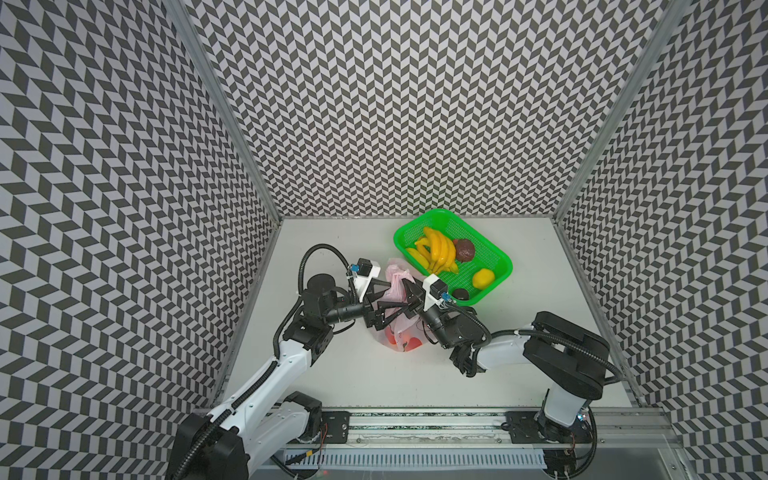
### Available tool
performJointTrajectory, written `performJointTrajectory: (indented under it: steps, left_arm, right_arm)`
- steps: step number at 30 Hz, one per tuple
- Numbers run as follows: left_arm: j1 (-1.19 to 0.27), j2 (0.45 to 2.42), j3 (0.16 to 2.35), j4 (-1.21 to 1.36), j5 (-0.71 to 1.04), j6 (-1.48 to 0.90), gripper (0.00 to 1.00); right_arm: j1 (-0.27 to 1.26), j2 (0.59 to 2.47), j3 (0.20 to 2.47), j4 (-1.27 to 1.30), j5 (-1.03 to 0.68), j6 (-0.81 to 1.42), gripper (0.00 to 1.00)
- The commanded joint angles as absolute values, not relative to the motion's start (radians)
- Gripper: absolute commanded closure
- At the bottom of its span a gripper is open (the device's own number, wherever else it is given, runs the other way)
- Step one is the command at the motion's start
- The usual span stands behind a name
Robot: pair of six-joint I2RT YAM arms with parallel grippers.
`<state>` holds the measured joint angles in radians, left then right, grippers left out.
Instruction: Place the fake fruits into the plastic bag and tie a complex knot
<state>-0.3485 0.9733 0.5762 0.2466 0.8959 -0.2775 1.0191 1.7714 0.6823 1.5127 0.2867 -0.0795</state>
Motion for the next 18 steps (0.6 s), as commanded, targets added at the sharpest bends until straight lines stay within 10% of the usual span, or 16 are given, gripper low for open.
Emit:
performJointTrajectory:
  steps: [1, 18]
  left_arm:
    - [-0.311, 0.931, 0.601, 0.180, 0.915, -0.264, 0.05]
    - [-0.116, 0.903, 0.655, 0.369, 1.020, -0.509, 0.15]
  right_arm:
    - [1.022, 1.735, 0.666, 1.594, 0.268, -0.088, 1.00]
    - [1.012, 1.711, 0.646, 1.627, 0.220, -0.097, 1.00]
